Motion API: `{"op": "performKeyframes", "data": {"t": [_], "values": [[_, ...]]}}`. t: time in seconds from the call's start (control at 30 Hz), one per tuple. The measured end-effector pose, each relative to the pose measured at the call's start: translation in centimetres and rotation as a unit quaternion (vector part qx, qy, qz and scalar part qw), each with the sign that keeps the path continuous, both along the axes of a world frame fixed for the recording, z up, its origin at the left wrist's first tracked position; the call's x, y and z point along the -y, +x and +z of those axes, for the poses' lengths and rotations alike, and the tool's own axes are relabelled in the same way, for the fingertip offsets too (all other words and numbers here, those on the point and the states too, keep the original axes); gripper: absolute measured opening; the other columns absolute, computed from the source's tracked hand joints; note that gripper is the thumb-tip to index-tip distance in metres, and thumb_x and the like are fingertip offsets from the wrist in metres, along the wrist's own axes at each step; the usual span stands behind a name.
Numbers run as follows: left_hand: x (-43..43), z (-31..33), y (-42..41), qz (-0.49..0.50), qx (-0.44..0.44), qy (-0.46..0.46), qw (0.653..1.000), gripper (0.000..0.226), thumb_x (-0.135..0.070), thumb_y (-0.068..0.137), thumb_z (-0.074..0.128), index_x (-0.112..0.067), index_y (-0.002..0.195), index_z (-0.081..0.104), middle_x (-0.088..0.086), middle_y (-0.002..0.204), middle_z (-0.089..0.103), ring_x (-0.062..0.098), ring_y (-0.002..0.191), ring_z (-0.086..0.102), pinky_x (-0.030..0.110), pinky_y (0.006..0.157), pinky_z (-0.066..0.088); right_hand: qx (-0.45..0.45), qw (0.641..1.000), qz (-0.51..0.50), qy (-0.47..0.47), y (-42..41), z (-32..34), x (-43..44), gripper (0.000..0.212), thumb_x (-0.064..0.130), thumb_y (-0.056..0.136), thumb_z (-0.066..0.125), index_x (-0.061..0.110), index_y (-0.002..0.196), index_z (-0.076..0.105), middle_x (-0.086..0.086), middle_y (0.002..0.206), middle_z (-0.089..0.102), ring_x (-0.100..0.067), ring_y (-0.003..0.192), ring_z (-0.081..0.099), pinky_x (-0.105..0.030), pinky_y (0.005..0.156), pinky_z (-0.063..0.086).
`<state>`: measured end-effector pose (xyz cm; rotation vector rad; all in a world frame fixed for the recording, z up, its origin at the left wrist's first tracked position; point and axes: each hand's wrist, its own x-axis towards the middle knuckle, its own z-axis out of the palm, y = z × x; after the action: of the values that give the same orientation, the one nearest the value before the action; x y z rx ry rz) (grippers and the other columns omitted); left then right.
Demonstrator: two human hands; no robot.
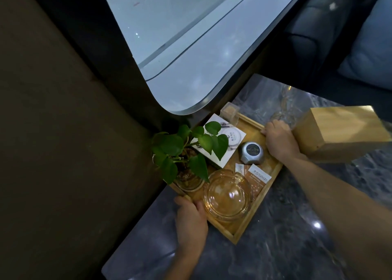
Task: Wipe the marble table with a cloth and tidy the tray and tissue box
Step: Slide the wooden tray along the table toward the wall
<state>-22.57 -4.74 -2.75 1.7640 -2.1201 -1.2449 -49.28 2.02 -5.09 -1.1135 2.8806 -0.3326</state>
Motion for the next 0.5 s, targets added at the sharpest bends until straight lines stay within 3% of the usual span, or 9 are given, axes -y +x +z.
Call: {"op": "performKeyframes", "data": {"t": [0.17, 0.33, 0.5], "values": [[-0.2, -0.4, 0.4, 0.005, -0.017, -0.005, 1.0, 0.015, -0.021, 0.092, 0.045, -0.008, 0.093, 0.036, 0.018, 0.087, 0.067, 0.032, 0.074, 0.065, 0.034, 0.057, 0.047, 0.012, 1.0, -0.016, 0.017, 0.2, 0.8, -0.1, 0.023, 0.016, 0.094, 0.044, -0.004, 0.094, 0.054, -0.026, 0.101, 0.058, -0.04, 0.095, 0.05, -0.047, 0.083, 0.036], [0.0, 0.0, 0.9, 0.008, -0.042, 0.003, 0.999, 0.01, -0.019, 0.088, 0.051, -0.011, 0.089, 0.045, 0.014, 0.087, 0.065, 0.033, 0.08, 0.063, 0.045, 0.073, 0.052, 0.039, 0.997, -0.04, 0.046, 1.1, 2.5, 0.0, 0.029, 0.026, 0.093, 0.045, 0.005, 0.113, 0.05, -0.017, 0.119, 0.052, -0.034, 0.109, 0.046, -0.043, 0.095, 0.036], [0.6, 0.4, 1.6, -0.033, -0.014, -0.003, 0.999, 0.018, -0.029, 0.088, 0.052, -0.013, 0.094, 0.049, 0.007, 0.09, 0.064, 0.029, 0.087, 0.062, 0.041, 0.077, 0.05, 0.014, 0.999, -0.018, 0.035, 2.4, 4.4, -0.7, 0.026, 0.014, 0.089, 0.044, 0.007, 0.114, 0.048, -0.015, 0.119, 0.051, -0.032, 0.111, 0.046, -0.041, 0.096, 0.035]]}}
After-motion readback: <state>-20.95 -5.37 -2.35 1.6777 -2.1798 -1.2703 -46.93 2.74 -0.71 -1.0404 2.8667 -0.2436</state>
